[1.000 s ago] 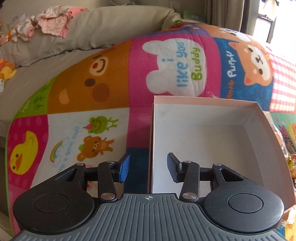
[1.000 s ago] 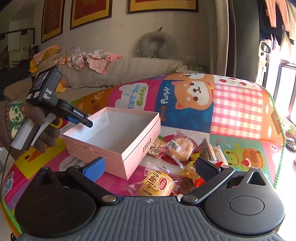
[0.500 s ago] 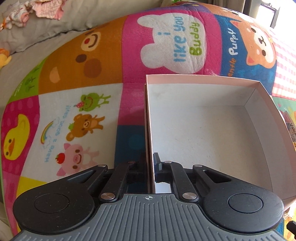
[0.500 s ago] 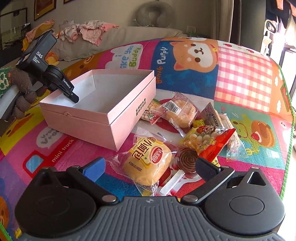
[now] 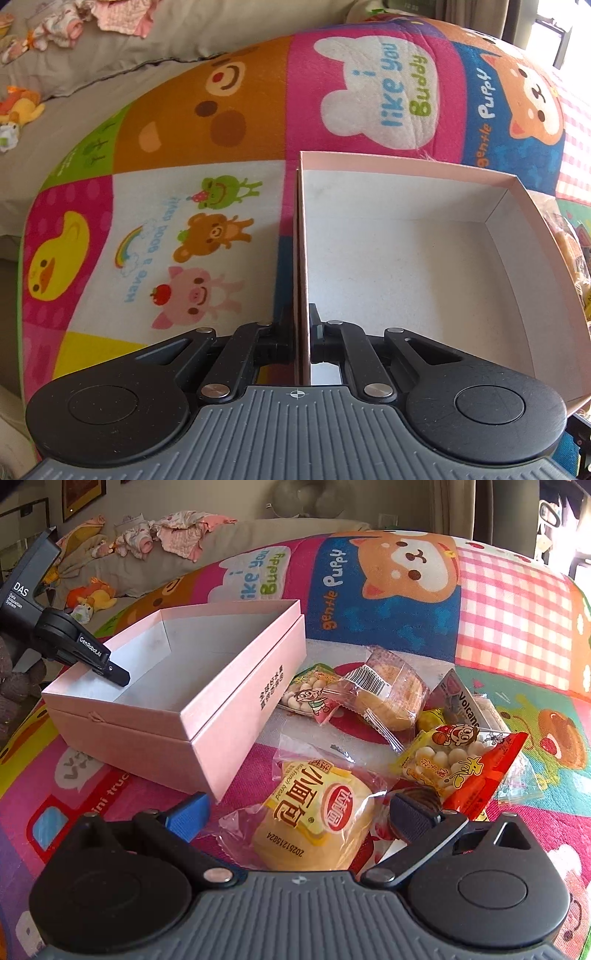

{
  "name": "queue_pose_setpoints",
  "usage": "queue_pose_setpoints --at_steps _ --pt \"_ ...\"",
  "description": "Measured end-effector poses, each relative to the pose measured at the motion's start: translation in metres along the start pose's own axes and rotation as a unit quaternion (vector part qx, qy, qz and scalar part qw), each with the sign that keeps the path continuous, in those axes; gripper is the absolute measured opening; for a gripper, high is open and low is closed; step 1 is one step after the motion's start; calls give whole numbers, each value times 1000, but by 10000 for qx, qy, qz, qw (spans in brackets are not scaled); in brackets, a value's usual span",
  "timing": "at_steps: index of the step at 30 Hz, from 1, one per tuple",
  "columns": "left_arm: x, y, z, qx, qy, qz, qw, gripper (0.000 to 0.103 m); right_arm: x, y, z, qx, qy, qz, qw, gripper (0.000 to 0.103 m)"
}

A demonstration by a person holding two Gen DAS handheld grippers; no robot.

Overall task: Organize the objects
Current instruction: 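Move the right gripper toward the small cartoon-boy biscuit bag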

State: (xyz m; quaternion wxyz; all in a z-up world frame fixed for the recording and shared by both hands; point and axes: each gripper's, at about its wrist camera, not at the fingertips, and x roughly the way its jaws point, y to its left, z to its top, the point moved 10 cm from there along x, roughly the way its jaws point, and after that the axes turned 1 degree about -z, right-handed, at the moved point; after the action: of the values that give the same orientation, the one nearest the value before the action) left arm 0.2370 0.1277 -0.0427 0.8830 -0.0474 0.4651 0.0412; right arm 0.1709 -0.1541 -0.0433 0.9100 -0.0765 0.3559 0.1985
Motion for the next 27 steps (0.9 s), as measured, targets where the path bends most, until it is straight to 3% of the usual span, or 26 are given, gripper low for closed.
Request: queue_pose_setpoints --at_steps 6,16,23,27 --pt "-5 18 -9 -179 64 81 9998 8 -7 -2 -5 -71 -31 -34 10000 103" --pt "4 -14 -5 -109 -31 -191 9998 8 -12 -1 -8 -154 -86 -68 9998 102" --pt "1 -20 -12 -10 -27 -291 9996 10 -13 4 -3 -448 -189 -212 9986 89" --pt "1 -19 -12 -64 -46 -341 9994 11 -21 9 1 -668 -231 -152 9974 88"
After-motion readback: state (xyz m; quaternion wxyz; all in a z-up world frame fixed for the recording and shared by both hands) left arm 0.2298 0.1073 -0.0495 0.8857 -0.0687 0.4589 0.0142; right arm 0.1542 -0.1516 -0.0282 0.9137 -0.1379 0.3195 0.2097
